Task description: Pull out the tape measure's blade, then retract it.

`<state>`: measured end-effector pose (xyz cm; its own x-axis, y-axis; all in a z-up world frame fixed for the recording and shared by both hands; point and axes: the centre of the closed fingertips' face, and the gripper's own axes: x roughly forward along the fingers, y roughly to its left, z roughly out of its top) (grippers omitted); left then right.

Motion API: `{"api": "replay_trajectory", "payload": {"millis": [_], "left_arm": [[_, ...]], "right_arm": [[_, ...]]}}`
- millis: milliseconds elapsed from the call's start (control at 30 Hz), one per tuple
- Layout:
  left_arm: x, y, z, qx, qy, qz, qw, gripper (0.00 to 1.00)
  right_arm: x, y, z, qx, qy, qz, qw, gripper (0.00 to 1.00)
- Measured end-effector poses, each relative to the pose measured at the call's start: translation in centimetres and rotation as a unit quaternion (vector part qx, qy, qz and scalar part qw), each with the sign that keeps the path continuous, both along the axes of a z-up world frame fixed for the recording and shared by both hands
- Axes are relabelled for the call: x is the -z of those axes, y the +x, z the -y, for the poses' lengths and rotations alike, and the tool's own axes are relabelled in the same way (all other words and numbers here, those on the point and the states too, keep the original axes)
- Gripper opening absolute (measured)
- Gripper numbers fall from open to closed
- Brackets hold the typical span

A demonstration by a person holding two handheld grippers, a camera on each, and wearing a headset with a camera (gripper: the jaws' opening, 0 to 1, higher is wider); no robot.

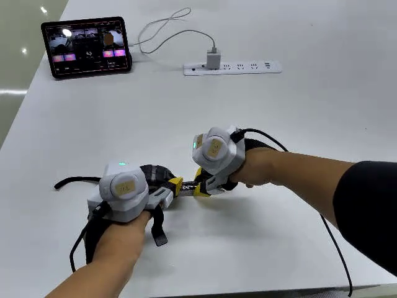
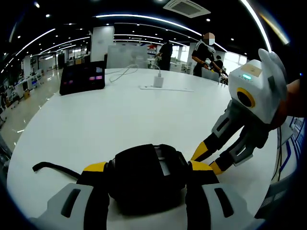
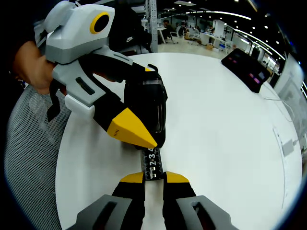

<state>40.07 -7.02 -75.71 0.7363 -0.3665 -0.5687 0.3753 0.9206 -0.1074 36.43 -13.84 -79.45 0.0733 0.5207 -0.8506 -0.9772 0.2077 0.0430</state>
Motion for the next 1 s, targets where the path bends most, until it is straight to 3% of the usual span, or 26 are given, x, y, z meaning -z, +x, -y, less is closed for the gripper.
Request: {"api": "replay_trajectory", "payload": {"millis": [367, 1000], "left_arm": [[0.0, 0.0, 0.0, -0.001, -0.003, 0.0, 1.0, 0.6], [-0.1, -0.1, 0.0, -0.001, -0.005, 0.0, 1.0, 0.6]], "right_arm": [[0.0, 0.0, -0.8, -0.003, 0.004, 0.006, 1.0, 0.09], [-0.1, 0.1, -1.4, -0.003, 0.017, -0.003, 0.9998, 0.09]]}}
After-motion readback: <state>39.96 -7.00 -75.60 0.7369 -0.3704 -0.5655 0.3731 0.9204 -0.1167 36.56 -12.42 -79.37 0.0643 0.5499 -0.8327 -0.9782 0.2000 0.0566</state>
